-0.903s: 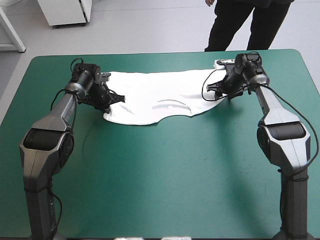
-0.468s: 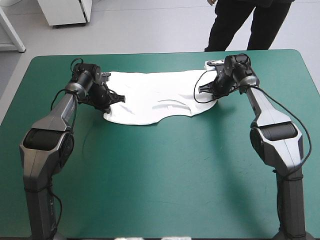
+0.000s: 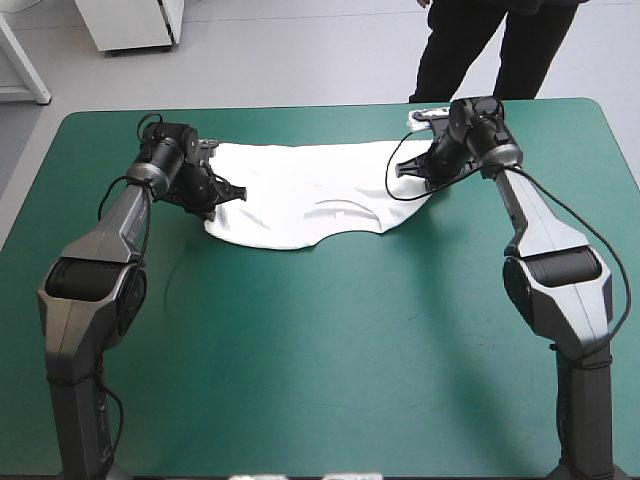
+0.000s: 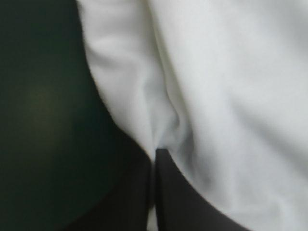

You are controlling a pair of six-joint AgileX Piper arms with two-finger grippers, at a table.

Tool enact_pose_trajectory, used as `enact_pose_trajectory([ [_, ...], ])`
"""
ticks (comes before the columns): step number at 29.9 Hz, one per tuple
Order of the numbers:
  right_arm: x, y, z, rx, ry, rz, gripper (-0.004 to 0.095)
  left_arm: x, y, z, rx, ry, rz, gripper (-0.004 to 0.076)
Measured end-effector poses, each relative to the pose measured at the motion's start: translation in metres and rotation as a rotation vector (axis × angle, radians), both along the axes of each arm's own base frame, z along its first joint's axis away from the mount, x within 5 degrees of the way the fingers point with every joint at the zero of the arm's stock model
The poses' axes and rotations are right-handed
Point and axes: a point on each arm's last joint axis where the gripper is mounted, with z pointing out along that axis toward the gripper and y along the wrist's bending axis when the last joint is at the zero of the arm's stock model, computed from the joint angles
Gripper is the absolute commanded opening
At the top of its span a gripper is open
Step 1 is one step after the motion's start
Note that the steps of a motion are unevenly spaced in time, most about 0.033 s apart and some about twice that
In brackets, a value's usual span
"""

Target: Fold the cloth

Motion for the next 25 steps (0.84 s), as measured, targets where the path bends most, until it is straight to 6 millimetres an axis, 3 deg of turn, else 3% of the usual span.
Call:
enact_pose_trajectory([
  [7,-0.023,-0.005,0.069,0.028,-0.135,0.001,-0.0017,-0.008,0.000,0.077,-0.043,-0.190,-0.026,-0.0009],
  [14,-0.060,-0.012,0.137,0.055,-0.273,0.002,-0.0017,-0.036,0.001,0.161,-0.104,-0.396,-0.045,-0.0009],
  [20,-0.109,-0.022,0.204,0.076,-0.432,0.017,-0.0017,-0.075,0.002,0.236,-0.175,-0.607,-0.070,-0.0009],
  [25,-0.163,-0.032,0.260,0.098,-0.595,0.033,-0.0016,-0.116,0.005,0.296,-0.232,-0.800,-0.109,-0.0009],
])
